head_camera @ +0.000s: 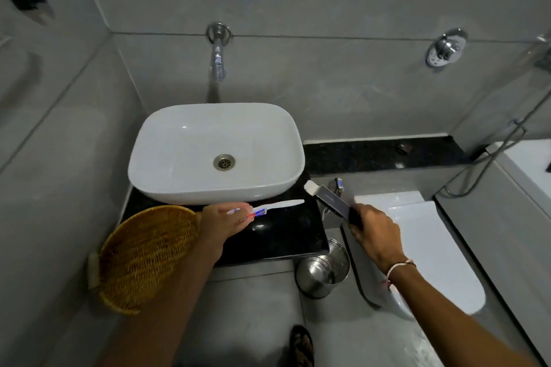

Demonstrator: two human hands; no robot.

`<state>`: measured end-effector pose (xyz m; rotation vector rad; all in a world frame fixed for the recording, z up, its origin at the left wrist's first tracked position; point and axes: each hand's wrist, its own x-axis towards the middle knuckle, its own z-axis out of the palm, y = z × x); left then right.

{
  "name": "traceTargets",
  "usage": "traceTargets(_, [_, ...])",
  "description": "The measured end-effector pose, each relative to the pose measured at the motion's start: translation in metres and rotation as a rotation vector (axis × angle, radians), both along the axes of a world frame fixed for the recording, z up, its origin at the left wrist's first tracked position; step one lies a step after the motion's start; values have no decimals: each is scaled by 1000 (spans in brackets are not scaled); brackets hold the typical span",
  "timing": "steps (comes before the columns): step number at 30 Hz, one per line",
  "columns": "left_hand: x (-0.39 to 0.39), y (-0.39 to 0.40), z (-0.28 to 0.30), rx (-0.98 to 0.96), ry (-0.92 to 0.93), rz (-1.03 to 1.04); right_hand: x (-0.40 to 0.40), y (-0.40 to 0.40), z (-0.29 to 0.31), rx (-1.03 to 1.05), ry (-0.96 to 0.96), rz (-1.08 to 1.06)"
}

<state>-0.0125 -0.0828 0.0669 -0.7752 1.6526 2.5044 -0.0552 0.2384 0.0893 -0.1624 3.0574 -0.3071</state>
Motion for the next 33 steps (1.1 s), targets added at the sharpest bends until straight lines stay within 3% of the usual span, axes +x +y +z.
traceTargets(3, [-6,30,-4,-148,-22,14,10,29,-31,-219,-92,-249])
traceTargets(6, [-15,60,-12,-153,-22,12,7,50,-69,-419,-183,-466])
traceTargets(12, [-52,125,-43,-130,2,39,-27,77,-160,-540,-341,-663])
traceTargets(18, [-109,180,-70,-316,48,24,-74,93,-247,-593,-523,-700])
traceTargets(25, [-162,230,-85,-846,139,-108,-119,105,-340,-561,-620,-703])
traceTargets(33, [-184,239,-83,-1017,194,-146,-136,100,-405,-544,-682,-636])
